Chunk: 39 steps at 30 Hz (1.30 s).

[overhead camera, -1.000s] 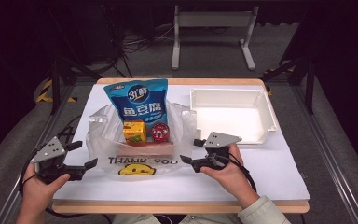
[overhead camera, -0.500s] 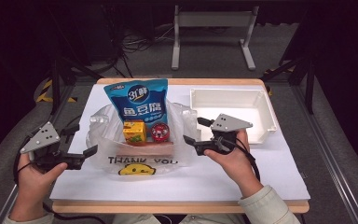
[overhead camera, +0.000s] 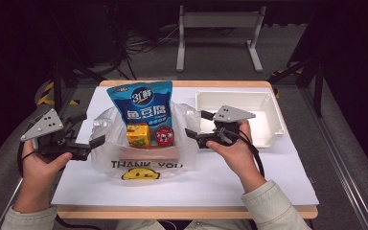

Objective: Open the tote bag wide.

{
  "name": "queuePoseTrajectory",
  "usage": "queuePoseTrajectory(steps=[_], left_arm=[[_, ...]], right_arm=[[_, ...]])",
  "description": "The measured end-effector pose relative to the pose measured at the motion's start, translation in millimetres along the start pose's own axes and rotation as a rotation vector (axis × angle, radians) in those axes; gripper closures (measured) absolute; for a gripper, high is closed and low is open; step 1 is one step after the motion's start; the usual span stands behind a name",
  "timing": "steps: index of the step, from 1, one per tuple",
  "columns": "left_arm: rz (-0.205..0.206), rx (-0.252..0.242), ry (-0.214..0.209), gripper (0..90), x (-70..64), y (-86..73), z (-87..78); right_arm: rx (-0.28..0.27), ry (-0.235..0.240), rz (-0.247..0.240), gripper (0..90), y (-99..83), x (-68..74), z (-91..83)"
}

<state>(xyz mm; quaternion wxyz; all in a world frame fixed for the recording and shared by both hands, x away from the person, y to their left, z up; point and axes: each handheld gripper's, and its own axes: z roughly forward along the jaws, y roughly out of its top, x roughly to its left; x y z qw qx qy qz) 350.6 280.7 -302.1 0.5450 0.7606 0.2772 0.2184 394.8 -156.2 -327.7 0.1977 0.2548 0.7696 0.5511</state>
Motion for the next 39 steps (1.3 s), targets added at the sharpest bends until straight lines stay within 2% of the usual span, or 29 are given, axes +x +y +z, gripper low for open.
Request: queuePoseTrajectory(steps=[1,3,5,7,9,11,12,13,14,15,17,19,21,27,36,39], left_arm=[[0.0,-0.004,0.002,5.7,0.6,-0.2,0.5],[0.012,-0.012,-0.001,11.9,1.7,-1.3,0.5],[0.02,-0.005,-0.021,30.2,1.9,-2.6,-0.2],[0.033,0.008,-0.024,45.5,1.0,-3.7,-0.2],[0.044,0.023,-0.015,57.5,0.5,-5.2,-0.1],[0.05,0.044,-0.007,72.6,1.2,-7.8,0.0],[0.05,0.044,-0.007,79.1,1.2,-7.8,0.0],[0.05,0.058,-0.006,79.1,2.9,-10.6,-0.2],[0.043,0.068,-0.002,85.4,4.0,-13.2,0.0],[0.037,0.077,0.001,87.7,5.1,-16.3,0.6],[0.028,0.096,-0.003,89.1,7.0,-21.5,1.8],[0.021,0.107,-0.002,89.2,7.7,-25.9,3.1],[0.0,0.124,-0.005,89.5,8.0,-33.0,5.1],[-0.021,0.166,-0.004,89.6,12.5,-50.9,9.2],[-0.066,0.222,-0.011,89.6,15.9,-76.8,11.6],[-0.084,0.247,-0.016,89.6,16.0,-88.5,14.8]], right_arm=[[-0.005,0.006,0.006,21.0,0.8,-0.7,1.7],[-0.012,0.012,0.009,21.0,1.6,-1.1,4.0],[-0.014,0.017,0.008,22.2,2.0,-0.5,6.5],[-0.01,0.025,-0.004,27.9,2.1,0.8,7.9],[-0.003,0.035,-0.019,36.1,2.1,2.0,8.8],[0.032,0.063,-0.042,48.8,1.8,2.7,9.5],[0.032,0.063,-0.042,48.8,1.8,2.7,9.5],[0.043,0.071,-0.051,56.8,1.3,3.1,10.1],[0.061,0.09,-0.065,67.9,0.2,4.2,10.7],[0.072,0.105,-0.07,74.6,-0.9,5.0,11.3],[0.102,0.118,-0.087,83.2,-3.6,7.0,13.2],[0.113,0.124,-0.092,84.7,-5.1,7.9,14.5],[0.148,0.137,-0.105,88.4,-10.0,11.0,17.9],[0.198,0.153,-0.108,89.0,-23.0,15.6,25.1],[0.245,0.172,-0.077,89.0,-46.2,17.2,29.5],[0.277,0.184,-0.063,89.0,-58.2,18.1,30.5]])
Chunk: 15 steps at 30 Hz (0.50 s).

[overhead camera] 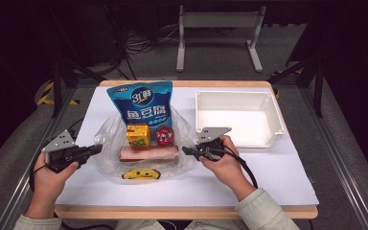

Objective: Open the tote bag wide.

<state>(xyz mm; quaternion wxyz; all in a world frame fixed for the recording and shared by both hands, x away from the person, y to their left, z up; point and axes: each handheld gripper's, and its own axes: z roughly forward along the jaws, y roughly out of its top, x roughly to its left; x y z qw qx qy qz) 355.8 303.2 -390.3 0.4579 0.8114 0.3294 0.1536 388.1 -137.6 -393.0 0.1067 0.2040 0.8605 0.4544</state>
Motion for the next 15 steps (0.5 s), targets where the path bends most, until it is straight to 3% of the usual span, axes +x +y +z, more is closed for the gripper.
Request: queuePoseTrajectory(steps=[8,15], left_arm=[[-0.043,0.056,-0.009,89.7,3.0,-21.3,9.4],[-0.043,0.09,0.001,89.7,3.2,-32.8,17.3]], right_arm=[[0.046,0.026,0.034,89.0,-19.8,1.7,8.7],[0.082,0.04,0.054,89.1,-32.7,3.7,14.0]])
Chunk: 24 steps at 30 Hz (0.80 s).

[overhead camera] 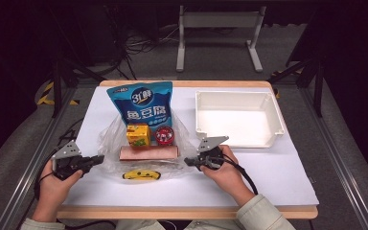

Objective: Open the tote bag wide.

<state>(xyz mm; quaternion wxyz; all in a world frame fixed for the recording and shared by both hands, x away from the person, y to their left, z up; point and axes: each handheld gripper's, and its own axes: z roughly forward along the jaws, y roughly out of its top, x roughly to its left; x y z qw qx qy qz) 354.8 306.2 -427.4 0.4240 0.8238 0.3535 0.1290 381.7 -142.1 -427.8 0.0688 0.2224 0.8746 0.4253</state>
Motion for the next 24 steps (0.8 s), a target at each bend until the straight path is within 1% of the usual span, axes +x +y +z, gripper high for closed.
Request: queuePoseTrajectory(steps=[7,10,14,17,20,22,23,24], left_arm=[[-0.028,0.031,-0.008,89.7,1.9,-9.0,6.8],[-0.035,0.04,-0.01,89.8,3.1,-11.2,8.7],[-0.046,0.051,-0.011,89.8,3.7,-12.8,11.0],[-0.049,0.061,-0.002,89.8,4.4,-14.3,12.5],[-0.062,0.059,-0.007,89.8,5.0,-16.1,13.6],[-0.057,0.063,0.006,89.8,6.1,-16.4,14.1],[-0.057,0.063,0.006,89.8,6.1,-16.4,14.1],[-0.064,0.058,0.004,89.8,6.9,-16.8,15.3]], right_arm=[[0.049,0.011,0.011,89.2,-12.2,1.0,5.1],[0.067,0.014,0.019,89.3,-17.3,1.6,4.6],[0.077,0.015,0.03,89.4,-21.7,1.4,1.6],[0.09,0.008,0.037,89.5,-24.2,1.2,-0.6],[0.089,0.006,0.058,89.6,-27.7,-0.1,-5.1],[0.089,0.004,0.068,89.6,-30.2,-1.3,-8.1],[0.089,0.004,0.068,89.6,-30.2,-1.3,-8.1],[0.087,-0.005,0.08,89.5,-32.3,-3.6,-11.2]])
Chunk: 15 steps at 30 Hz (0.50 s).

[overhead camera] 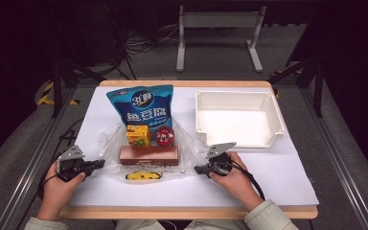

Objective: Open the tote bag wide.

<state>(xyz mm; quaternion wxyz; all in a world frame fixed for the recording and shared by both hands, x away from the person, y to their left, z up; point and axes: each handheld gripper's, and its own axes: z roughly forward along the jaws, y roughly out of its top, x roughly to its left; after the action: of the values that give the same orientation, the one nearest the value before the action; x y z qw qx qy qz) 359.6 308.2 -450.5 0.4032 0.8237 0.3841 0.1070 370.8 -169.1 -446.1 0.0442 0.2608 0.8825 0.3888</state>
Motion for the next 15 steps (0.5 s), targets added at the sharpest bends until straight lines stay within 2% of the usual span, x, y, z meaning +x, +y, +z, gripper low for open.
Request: queuePoseTrajectory(steps=[3,6,10,15], left_arm=[[0.005,0.004,0.004,89.7,0.4,0.3,1.9],[0.016,0.001,0.022,89.6,0.4,0.6,3.8],[0.021,-0.01,0.013,89.5,-0.6,0.8,4.0],[0.017,-0.021,0.005,89.5,-1.2,0.6,3.2]], right_arm=[[-0.004,-0.003,0.011,89.4,-0.7,-2.2,-0.7],[-0.007,-0.013,0.0,87.0,0.9,-1.2,0.8],[-0.026,-0.022,0.007,75.9,2.6,0.7,-1.0],[-0.112,-0.046,0.038,52.3,6.5,1.7,-11.3]])
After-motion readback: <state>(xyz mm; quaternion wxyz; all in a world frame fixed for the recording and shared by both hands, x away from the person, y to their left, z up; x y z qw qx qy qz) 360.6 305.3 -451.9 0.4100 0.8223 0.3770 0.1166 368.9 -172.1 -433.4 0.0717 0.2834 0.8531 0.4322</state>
